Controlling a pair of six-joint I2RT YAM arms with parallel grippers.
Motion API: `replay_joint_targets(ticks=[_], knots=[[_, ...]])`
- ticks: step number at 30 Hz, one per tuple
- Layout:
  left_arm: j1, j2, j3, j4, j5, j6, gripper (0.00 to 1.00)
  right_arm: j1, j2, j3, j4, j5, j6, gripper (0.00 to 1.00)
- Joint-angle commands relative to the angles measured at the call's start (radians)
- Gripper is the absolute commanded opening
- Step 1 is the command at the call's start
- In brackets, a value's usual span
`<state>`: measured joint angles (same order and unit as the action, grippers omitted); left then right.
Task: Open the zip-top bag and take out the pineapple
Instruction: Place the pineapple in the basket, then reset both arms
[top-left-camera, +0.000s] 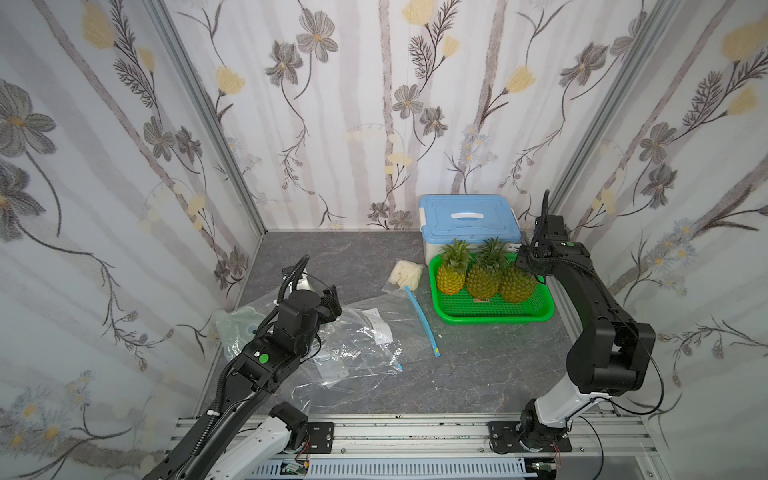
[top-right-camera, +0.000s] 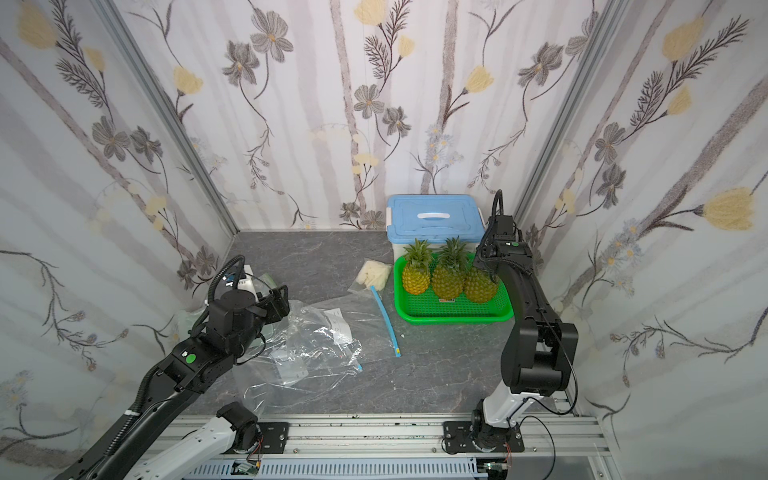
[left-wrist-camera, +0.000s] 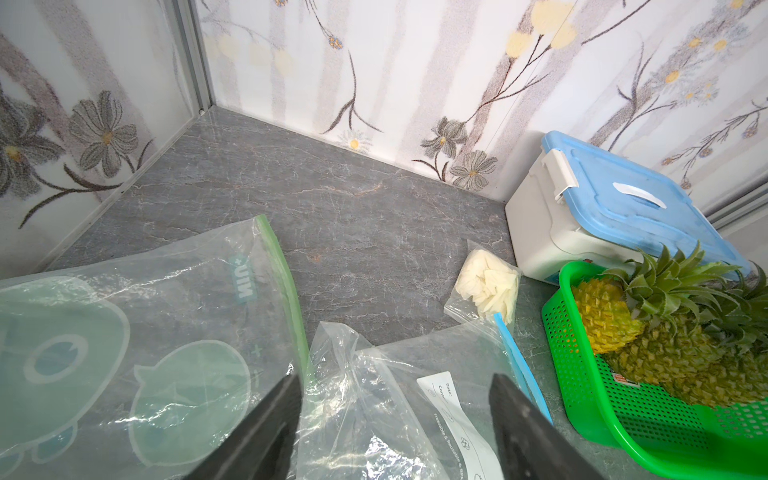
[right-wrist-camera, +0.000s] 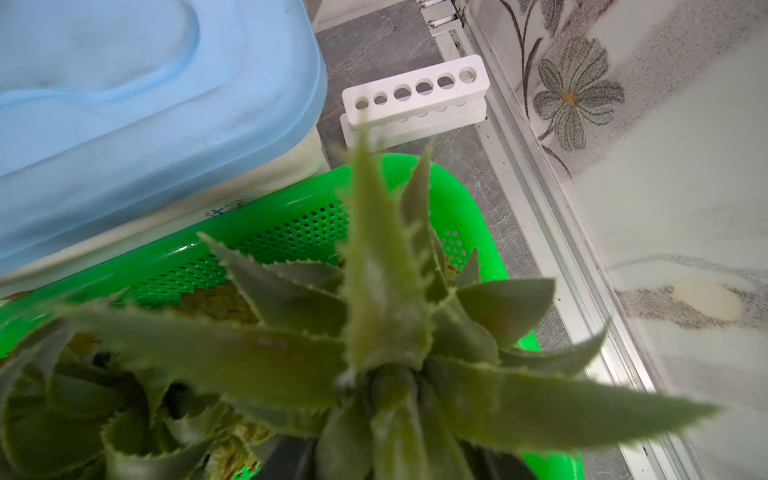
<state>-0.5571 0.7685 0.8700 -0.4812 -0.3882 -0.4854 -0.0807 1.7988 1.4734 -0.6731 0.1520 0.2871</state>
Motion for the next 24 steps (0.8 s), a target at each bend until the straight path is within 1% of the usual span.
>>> replay_joint_targets(ticks=[1, 2, 4, 5, 6, 7, 10, 13, 17, 18, 19, 21, 22, 24], knots=[[0.001, 0.003, -0.005, 0.046, 0.012, 0.058, 0.95, 0.001, -0.053, -0.009, 0.07, -0.012, -0.011, 0.59], [0.0, 0.006, -0.007, 0.057, 0.014, 0.076, 1.0, 0.002, -0.075, -0.012, 0.068, -0.012, -0.013, 0.65], [0.003, 0.012, -0.006, 0.076, 0.009, 0.109, 1.0, 0.007, -0.125, -0.025, 0.07, -0.014, -0.016, 0.82], [0.004, 0.015, -0.008, 0.088, 0.003, 0.126, 1.0, 0.013, -0.165, -0.044, 0.076, -0.014, -0.019, 0.94], [0.005, 0.015, -0.013, 0.102, -0.007, 0.141, 1.0, 0.02, -0.211, -0.071, 0.093, -0.013, -0.023, 0.99], [0.009, 0.014, -0.017, 0.112, -0.019, 0.155, 1.0, 0.025, -0.253, -0.092, 0.108, -0.013, -0.023, 1.0], [0.023, 0.015, -0.045, 0.157, -0.082, 0.187, 1.0, 0.051, -0.406, -0.227, 0.203, -0.013, -0.026, 1.0], [0.046, 0.018, -0.113, 0.269, -0.124, 0.248, 1.0, 0.082, -0.613, -0.465, 0.404, -0.014, -0.024, 1.0], [0.063, 0.026, -0.308, 0.6, -0.166, 0.453, 1.0, 0.099, -0.867, -0.846, 0.727, -0.065, -0.041, 1.0], [0.076, 0.04, -0.344, 0.664, -0.183, 0.483, 1.0, 0.102, -0.924, -0.933, 0.801, -0.083, -0.05, 1.0], [0.094, 0.062, -0.357, 0.687, -0.193, 0.488, 1.0, 0.103, -0.963, -0.996, 0.855, -0.09, -0.056, 1.0], [0.141, 0.133, -0.344, 0.676, -0.184, 0.477, 1.0, 0.105, -1.026, -1.102, 0.945, -0.093, -0.071, 1.0], [0.156, 0.169, -0.339, 0.687, -0.182, 0.477, 1.0, 0.106, -1.039, -1.131, 0.97, -0.082, -0.073, 1.0], [0.183, 0.258, -0.345, 0.769, -0.189, 0.491, 1.0, 0.107, -1.051, -1.174, 1.011, -0.037, -0.074, 1.0]])
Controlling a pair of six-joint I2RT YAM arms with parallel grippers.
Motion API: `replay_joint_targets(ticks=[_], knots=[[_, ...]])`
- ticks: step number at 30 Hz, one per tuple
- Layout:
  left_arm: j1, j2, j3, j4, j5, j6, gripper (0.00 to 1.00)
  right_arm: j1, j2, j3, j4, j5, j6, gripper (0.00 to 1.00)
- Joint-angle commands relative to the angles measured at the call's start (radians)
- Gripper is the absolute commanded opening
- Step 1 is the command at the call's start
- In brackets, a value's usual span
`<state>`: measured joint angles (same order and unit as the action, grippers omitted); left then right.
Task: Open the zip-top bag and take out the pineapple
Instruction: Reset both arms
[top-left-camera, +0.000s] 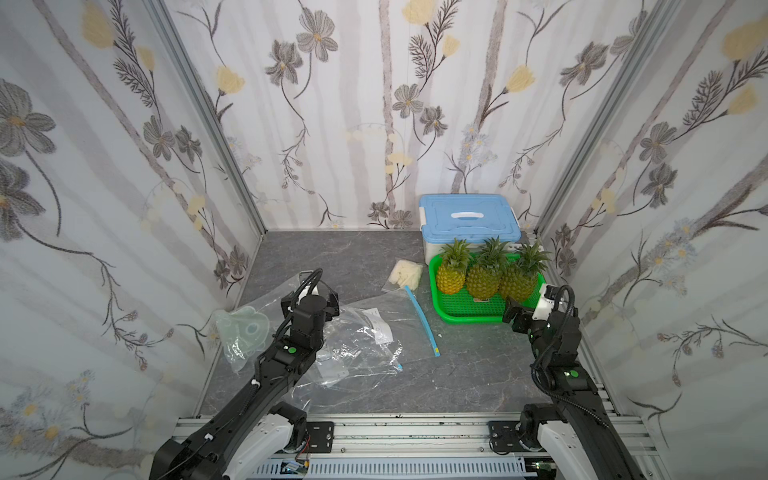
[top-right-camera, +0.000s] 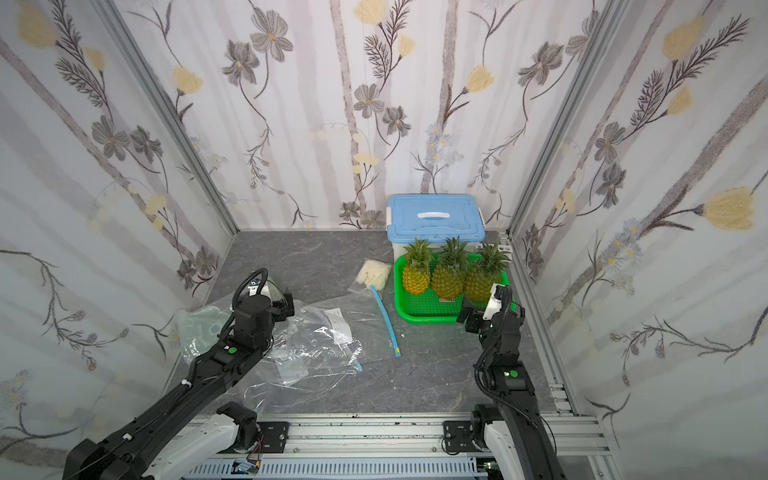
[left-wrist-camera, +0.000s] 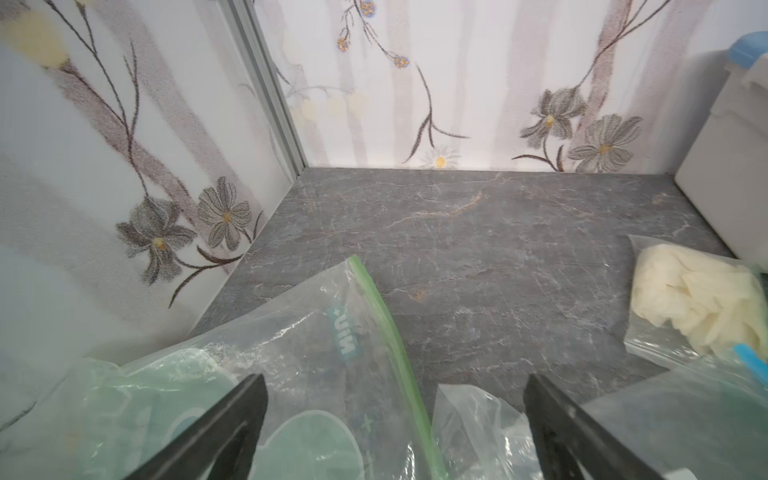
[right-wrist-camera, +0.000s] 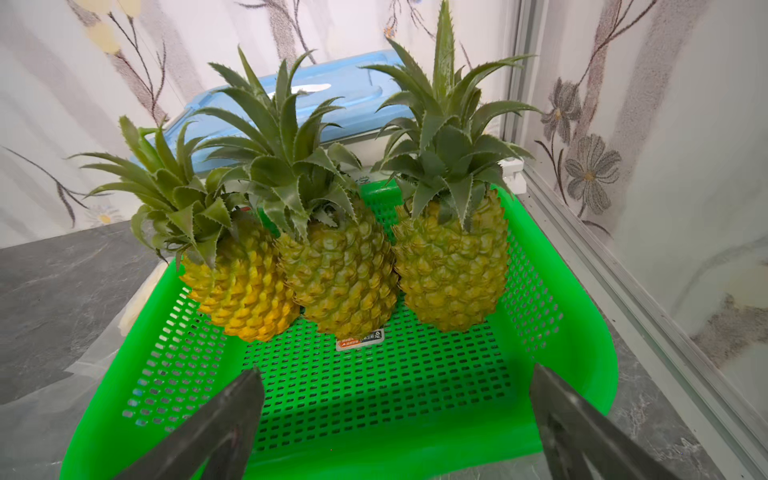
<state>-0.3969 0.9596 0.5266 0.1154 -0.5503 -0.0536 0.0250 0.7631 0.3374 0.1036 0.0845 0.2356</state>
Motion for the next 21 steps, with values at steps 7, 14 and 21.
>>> replay_joint_targets(ticks=[7, 14, 21], knots=[[0.134, 0.214, -0.068, 0.387, 0.043, 0.096, 1.0, 0.001, -0.016, -0.158, 0.453, 0.104, -0.046, 1.0], [0.249, 0.332, -0.134, 0.597, 0.13, 0.067, 1.0, 0.003, 0.179, -0.205, 0.693, 0.148, -0.117, 1.0], [0.272, 0.504, -0.208, 0.847, 0.191, 0.07, 1.0, 0.004, 0.437, -0.163, 0.897, 0.102, -0.188, 1.0]])
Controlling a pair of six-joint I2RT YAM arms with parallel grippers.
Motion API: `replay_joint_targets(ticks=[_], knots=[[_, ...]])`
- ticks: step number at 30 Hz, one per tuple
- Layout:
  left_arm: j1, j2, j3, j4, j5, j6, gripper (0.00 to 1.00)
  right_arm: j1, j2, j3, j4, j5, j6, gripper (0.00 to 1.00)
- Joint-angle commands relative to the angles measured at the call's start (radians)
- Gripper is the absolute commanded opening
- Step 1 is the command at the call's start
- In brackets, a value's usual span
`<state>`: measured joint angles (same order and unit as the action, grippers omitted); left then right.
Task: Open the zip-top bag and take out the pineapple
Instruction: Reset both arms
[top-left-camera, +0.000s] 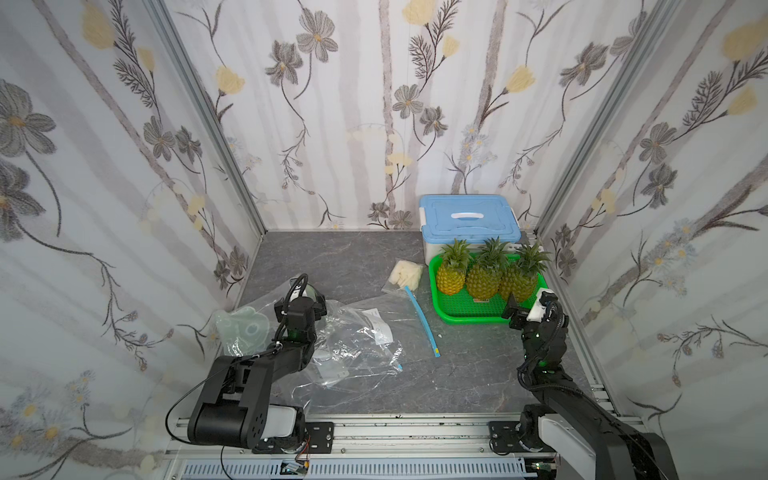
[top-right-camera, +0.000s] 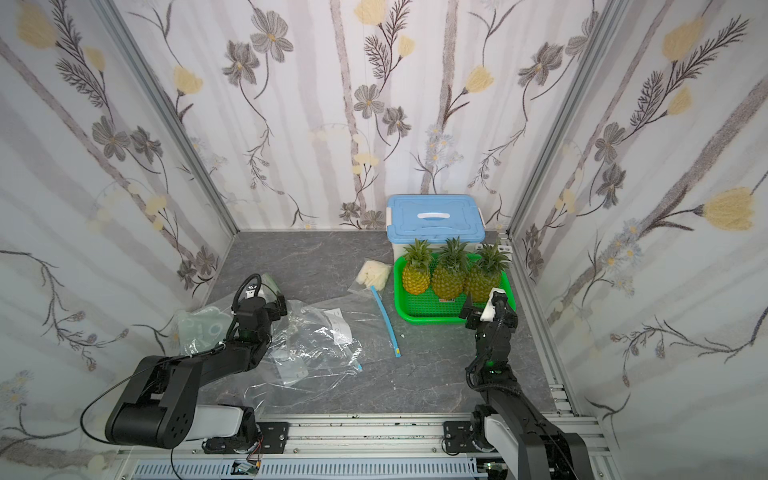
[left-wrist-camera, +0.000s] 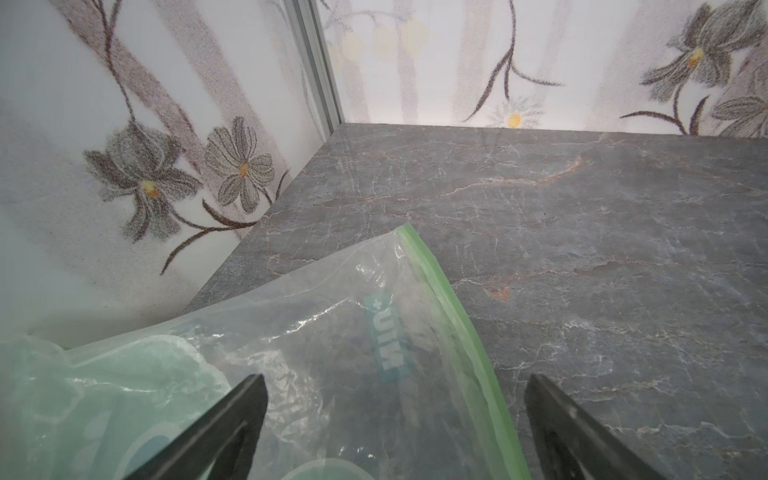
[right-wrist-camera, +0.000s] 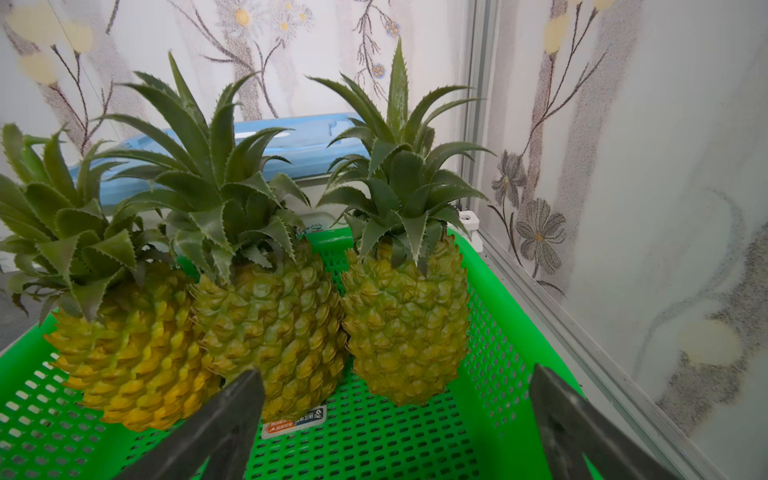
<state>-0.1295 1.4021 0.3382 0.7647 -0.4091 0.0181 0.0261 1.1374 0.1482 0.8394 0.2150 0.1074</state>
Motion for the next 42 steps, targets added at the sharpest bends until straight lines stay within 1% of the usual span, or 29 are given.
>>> replay_joint_targets(ticks=[1, 2, 3, 4, 5, 7, 9, 10, 12, 14, 17, 18, 21, 37, 39, 42], knots=[[0.004, 0.093, -0.028, 0.248, 0.061, 0.009, 1.0, 0.003, 0.091, 0.026, 0.185, -0.039, -0.074, 1.0], [0.006, 0.096, -0.028, 0.243, 0.067, 0.007, 1.0, 0.005, 0.116, 0.023, 0.224, -0.043, -0.088, 1.0], [0.016, 0.076, -0.019, 0.198, 0.085, -0.009, 1.0, 0.006, 0.117, 0.029, 0.216, -0.054, -0.1, 1.0], [0.024, 0.084, -0.02, 0.207, 0.089, -0.016, 1.0, 0.008, 0.124, 0.022, 0.248, -0.06, -0.106, 1.0], [0.03, 0.105, -0.024, 0.23, 0.101, -0.019, 1.0, 0.006, 0.133, 0.014, 0.287, -0.065, -0.108, 1.0], [0.03, 0.173, -0.028, 0.319, 0.114, 0.0, 1.0, 0.006, 0.148, 0.028, 0.275, -0.087, -0.11, 1.0], [0.038, 0.144, 0.002, 0.209, 0.152, -0.011, 1.0, 0.005, 0.163, 0.013, 0.322, -0.109, -0.108, 1.0], [0.041, 0.162, 0.008, 0.229, 0.153, -0.005, 1.0, 0.005, 0.185, 0.0, 0.366, -0.117, -0.107, 1.0], [0.055, 0.151, 0.026, 0.174, 0.17, -0.021, 1.0, 0.005, 0.237, 0.003, 0.417, -0.133, -0.107, 1.0], [0.066, 0.146, 0.04, 0.136, 0.173, -0.038, 1.0, 0.005, 0.287, 0.037, 0.401, -0.148, -0.11, 1.0], [0.081, 0.151, 0.047, 0.131, 0.184, -0.051, 1.0, -0.021, 0.344, 0.051, 0.428, -0.176, -0.091, 1.0], [0.084, 0.149, 0.048, 0.126, 0.189, -0.054, 1.0, -0.024, 0.335, 0.058, 0.396, -0.18, -0.088, 1.0], [0.087, 0.148, 0.051, 0.119, 0.194, -0.058, 1.0, -0.038, 0.34, 0.07, 0.38, -0.206, -0.079, 1.0], [0.087, 0.151, 0.051, 0.124, 0.196, -0.054, 1.0, -0.04, 0.341, 0.067, 0.389, -0.21, -0.079, 1.0], [0.087, 0.151, 0.051, 0.124, 0.232, -0.035, 1.0, -0.04, 0.341, 0.067, 0.388, -0.21, -0.079, 1.0], [0.087, 0.151, 0.054, 0.117, 0.237, -0.035, 1.0, -0.04, 0.341, 0.067, 0.388, -0.21, -0.08, 1.0]])
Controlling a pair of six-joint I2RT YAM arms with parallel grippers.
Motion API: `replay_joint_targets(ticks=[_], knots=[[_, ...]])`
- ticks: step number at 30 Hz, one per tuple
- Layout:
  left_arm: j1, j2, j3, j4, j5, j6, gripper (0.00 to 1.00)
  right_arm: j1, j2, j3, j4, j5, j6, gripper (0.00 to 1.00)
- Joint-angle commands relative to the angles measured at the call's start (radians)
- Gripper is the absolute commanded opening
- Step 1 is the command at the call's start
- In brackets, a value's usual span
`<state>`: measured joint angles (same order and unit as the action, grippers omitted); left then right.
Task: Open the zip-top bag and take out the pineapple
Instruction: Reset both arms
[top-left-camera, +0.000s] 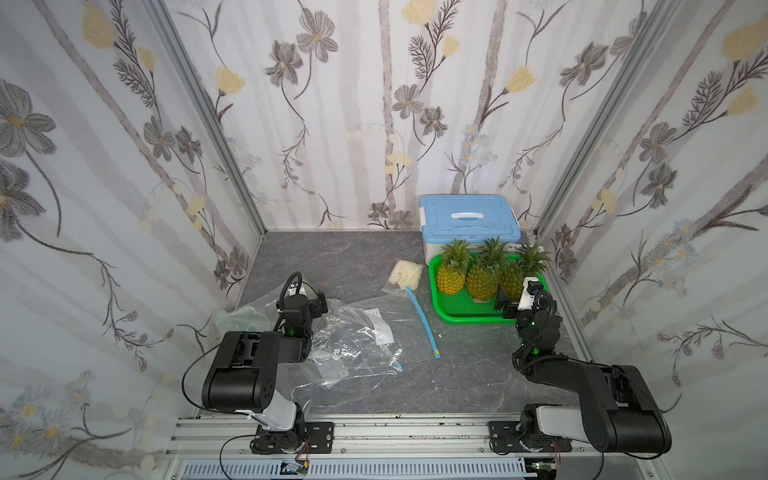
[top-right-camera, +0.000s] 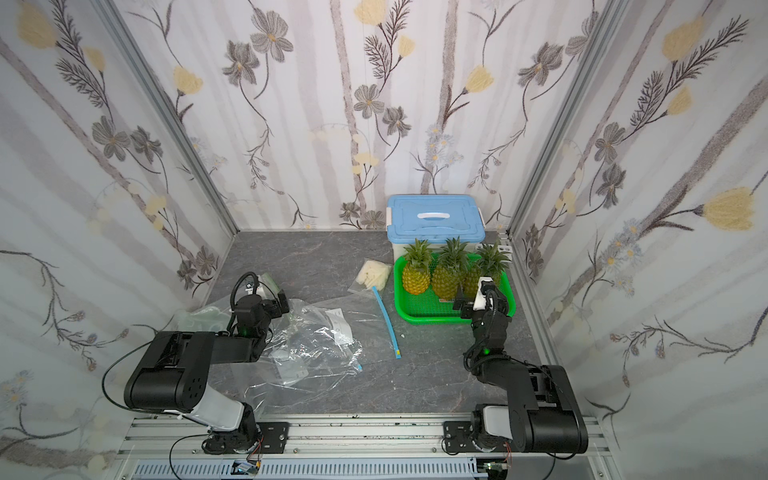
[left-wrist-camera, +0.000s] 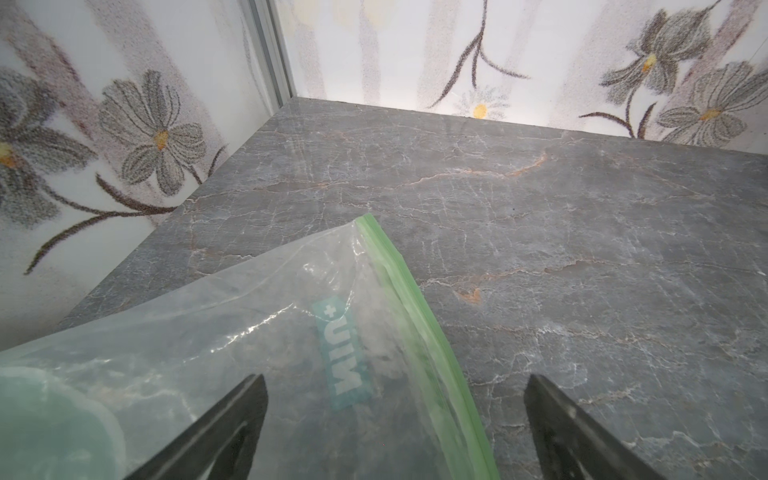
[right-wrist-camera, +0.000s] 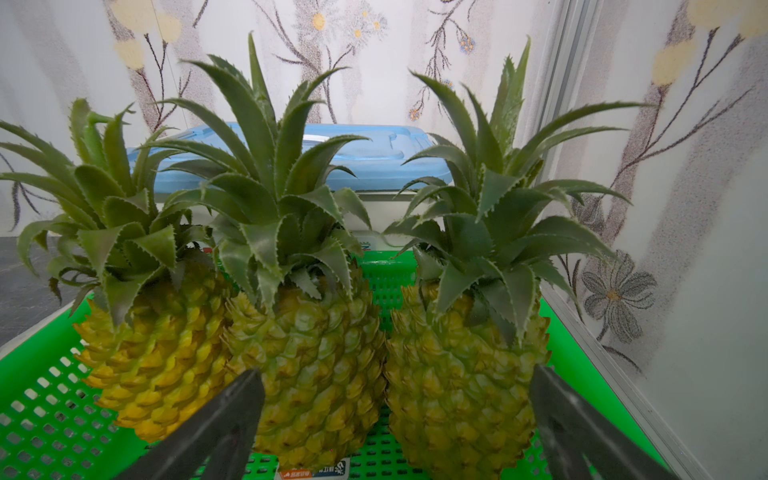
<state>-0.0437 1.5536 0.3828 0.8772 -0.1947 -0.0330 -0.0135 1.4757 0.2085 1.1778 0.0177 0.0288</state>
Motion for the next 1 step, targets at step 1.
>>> replay_joint_targets(ticks=[1], knots=[[0.001, -0.001, 0.009, 0.005, 0.024, 0.016, 1.0, 0.0, 0.003, 0.007, 0.049, -0.013, -0.001, 1.0]])
